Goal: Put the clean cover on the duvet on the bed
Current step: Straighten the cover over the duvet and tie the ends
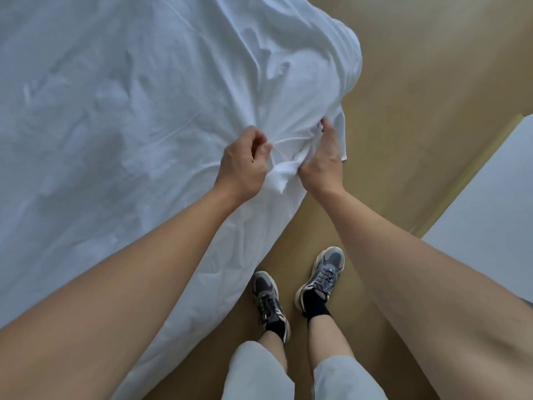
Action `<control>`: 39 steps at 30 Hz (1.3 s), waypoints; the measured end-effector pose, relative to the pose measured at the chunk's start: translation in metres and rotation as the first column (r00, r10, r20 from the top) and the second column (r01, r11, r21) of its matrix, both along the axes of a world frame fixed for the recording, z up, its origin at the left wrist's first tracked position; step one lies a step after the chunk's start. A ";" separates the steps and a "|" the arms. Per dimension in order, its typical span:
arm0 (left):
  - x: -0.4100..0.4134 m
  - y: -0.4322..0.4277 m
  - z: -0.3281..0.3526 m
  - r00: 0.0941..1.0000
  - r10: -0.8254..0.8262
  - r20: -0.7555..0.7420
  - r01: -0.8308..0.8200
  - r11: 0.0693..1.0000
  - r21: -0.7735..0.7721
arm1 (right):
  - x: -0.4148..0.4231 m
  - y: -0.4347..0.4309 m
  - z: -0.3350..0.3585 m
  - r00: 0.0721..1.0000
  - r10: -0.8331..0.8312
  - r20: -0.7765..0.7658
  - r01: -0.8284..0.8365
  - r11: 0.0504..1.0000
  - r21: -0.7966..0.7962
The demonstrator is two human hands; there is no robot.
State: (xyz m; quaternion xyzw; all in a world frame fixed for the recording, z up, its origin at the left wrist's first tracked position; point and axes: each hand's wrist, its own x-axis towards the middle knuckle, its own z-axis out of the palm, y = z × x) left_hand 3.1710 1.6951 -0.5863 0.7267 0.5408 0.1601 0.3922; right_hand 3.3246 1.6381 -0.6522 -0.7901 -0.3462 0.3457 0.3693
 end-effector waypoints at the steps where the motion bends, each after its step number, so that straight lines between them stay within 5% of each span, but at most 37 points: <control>1: -0.004 0.000 0.003 0.998 -0.007 0.063 0.009 1.000 -0.026 | -0.003 0.002 0.000 0.998 -0.008 0.058 0.007 1.000 0.016; 6: -0.032 -0.003 0.013 0.994 -0.103 0.041 0.100 0.992 0.077 | -0.023 0.036 0.011 0.946 -0.274 0.176 0.242 0.953 0.181; 10: -0.040 -0.037 -0.006 0.892 -0.185 -0.412 0.238 0.968 0.081 | -0.031 0.056 0.028 0.903 -0.342 0.259 0.287 0.931 0.227; 13: -0.042 -0.032 -0.014 0.937 0.026 -0.350 0.019 0.992 0.126 | -0.021 0.044 0.032 0.901 -0.331 0.280 0.269 0.933 0.239; 15: -0.043 -0.033 -0.013 0.948 -0.063 -0.311 0.134 0.968 0.212 | -0.012 0.025 0.025 0.893 -0.360 0.269 0.305 0.925 0.225; 18: -0.040 -0.053 -0.012 0.898 -0.300 -0.322 0.366 0.915 0.168 | 0.006 0.001 0.003 0.860 -0.483 0.163 0.470 0.875 0.116; 21: -0.034 -0.068 -0.018 0.852 -0.388 -0.352 0.422 0.906 0.021 | -0.009 0.011 -0.018 0.813 -0.544 -0.208 0.543 0.837 -0.068; 23: -0.028 -0.068 -0.023 0.796 -0.474 -0.376 0.471 0.876 -0.106 | -0.013 0.005 -0.036 0.833 -0.433 -0.346 0.435 0.897 -0.075; 24: -0.024 -0.066 -0.024 0.765 -0.529 -0.367 0.500 0.847 -0.180 | -0.013 0.000 -0.044 0.883 -0.409 -0.229 0.370 0.909 -0.194; 25: -0.020 -0.063 -0.025 0.748 -0.571 -0.339 0.516 0.821 -0.245 | -0.013 0.004 -0.046 0.786 -0.504 -0.358 0.448 0.864 -0.232; 26: -0.015 -0.058 -0.024 0.757 -0.582 -0.297 0.505 0.810 -0.298 | -0.014 0.002 -0.038 0.547 -0.547 -0.634 0.457 0.830 -0.321; 29: -0.003 -0.034 -0.014 0.864 -0.461 -0.202 0.363 0.849 -0.384 | 0.012 0.002 -0.034 0.532 -0.492 -0.690 0.337 0.870 -0.360; 35: 0.015 -0.052 0.003 0.852 -0.326 -0.409 0.263 0.943 -0.205 | 0.016 -0.014 0.010 0.677 -0.262 -0.687 -0.133 0.875 -0.465; 39: 0.040 -0.052 0.008 0.911 -0.110 -0.398 0.105 0.994 -0.036 | 0.026 -0.017 0.040 0.741 -0.210 -0.638 -0.257 0.789 -0.558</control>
